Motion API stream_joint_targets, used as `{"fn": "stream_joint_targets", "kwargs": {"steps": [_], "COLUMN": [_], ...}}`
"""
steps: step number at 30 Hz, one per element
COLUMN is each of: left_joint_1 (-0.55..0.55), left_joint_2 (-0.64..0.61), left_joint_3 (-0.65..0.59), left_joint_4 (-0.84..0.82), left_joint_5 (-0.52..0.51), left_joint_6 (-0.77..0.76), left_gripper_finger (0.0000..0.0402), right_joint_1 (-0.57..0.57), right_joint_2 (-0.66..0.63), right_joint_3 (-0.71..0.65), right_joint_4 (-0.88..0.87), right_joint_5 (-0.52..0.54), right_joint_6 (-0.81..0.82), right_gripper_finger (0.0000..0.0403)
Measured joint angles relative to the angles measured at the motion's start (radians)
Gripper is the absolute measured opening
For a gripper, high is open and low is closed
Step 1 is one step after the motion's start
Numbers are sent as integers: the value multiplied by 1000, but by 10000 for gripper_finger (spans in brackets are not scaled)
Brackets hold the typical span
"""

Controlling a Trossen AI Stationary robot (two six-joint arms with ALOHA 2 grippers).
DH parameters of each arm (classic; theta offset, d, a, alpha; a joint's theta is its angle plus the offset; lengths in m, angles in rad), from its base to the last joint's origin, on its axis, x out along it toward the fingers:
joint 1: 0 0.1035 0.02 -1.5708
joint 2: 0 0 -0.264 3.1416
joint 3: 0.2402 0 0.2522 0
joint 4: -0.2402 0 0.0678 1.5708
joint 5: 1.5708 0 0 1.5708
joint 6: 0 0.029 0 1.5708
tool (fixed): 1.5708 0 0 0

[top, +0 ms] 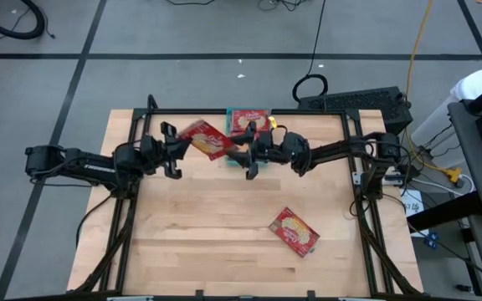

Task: Sort popcorn bags into baskets
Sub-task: Put the red popcorn bag into the blue bin

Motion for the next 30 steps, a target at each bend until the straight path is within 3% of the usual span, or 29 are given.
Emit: {"fn": "stream_joint_targets", "kwargs": {"steps": [5, 11, 16, 19, 25, 27, 30], "left_joint_1": [1, 1, 3, 3, 3, 3, 3], "left_joint_2": [4, 3, 2, 3, -10, -11, -11], "left_joint_3": [0, 0, 0, 0, 0, -1, -1], "left_joint_4": [4, -1, -67, -101, -231, -282, -358], "left_joint_5": [61, 62, 1, -55, -221, -270, -283], "left_joint_6": [39, 91, 134, 135, 90, 41, -12], "left_gripper_finger": [6, 11, 26, 65, 142, 160, 179], "right_joint_1": [-27, -37, -108, -184, -331, -378, -434], "right_joint_2": [0, 0, -12, -38, -127, -164, -195], "right_joint_3": [1, 0, 0, 4, 5, 35, 144], "right_joint_4": [-49, -100, -151, -230, -446, -581, -932], "right_joint_5": [-23, -24, -115, -256, -404, -449, -462], "right_joint_6": [54, 20, 59, 114, 129, 98, -75], "right_gripper_finger": [121, 17, 15, 9, 6, 6, 6]}}
